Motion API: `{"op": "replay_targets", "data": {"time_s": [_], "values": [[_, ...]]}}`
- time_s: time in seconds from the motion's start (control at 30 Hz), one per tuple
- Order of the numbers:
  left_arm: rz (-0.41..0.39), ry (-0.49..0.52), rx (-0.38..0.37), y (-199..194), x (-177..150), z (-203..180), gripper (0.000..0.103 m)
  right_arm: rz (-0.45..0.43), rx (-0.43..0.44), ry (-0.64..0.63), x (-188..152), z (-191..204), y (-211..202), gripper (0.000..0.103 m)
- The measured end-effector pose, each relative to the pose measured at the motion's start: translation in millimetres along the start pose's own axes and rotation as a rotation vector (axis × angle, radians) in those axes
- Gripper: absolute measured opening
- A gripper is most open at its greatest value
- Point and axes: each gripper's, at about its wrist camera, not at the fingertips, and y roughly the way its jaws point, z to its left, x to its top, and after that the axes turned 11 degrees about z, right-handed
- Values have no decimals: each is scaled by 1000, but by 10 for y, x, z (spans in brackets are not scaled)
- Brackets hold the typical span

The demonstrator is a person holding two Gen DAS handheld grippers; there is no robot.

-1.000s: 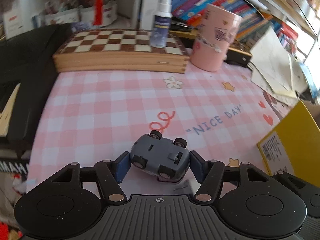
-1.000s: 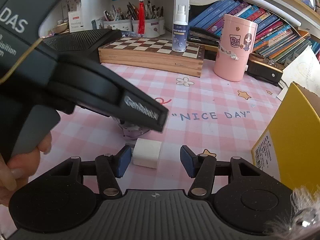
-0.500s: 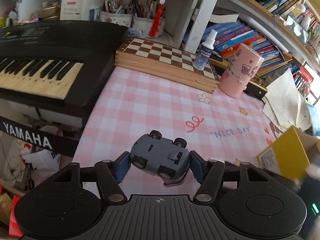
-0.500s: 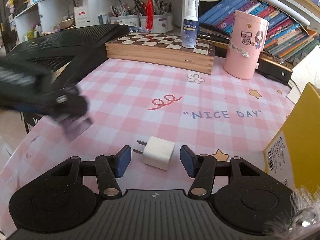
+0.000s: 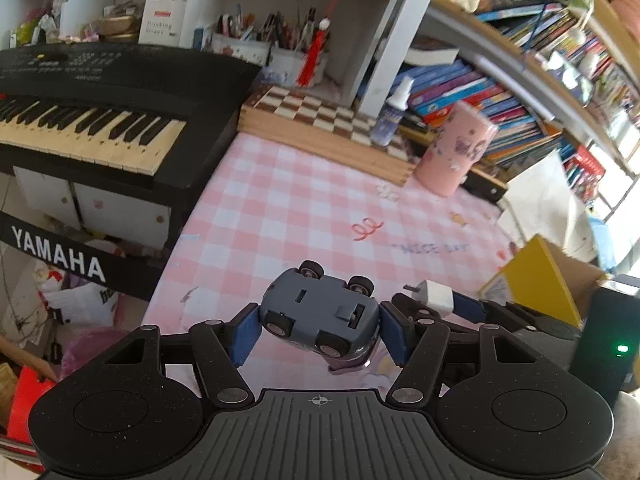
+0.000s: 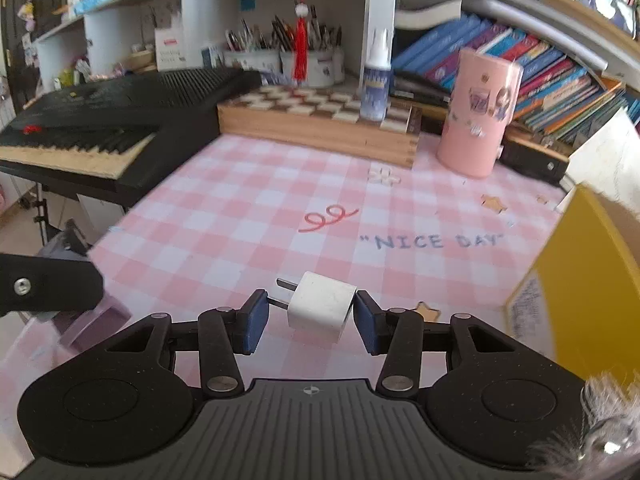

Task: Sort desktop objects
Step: 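Lift and carry the toy car and charger toward the yellow box with both tools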

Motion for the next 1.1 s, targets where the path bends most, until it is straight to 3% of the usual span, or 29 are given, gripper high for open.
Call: {"op": "replay_targets", "data": {"time_s": [0.27, 0.47, 0.8, 1.1], "values": [[-73, 3, -48, -440, -215, -77, 63, -50, 51, -12, -147, -77, -792, 44], [-104, 23, -68, -679, -397, -93, 63, -41, 41, 44, -361, -69, -1136, 44], [-96, 64, -124, -973, -908, -66, 63, -19, 2, 94, -916, 142, -1527, 44], [-42, 118, -170, -1180, -1346, -82, 63, -4, -41, 164, -1493, 293, -1922, 44]]}}
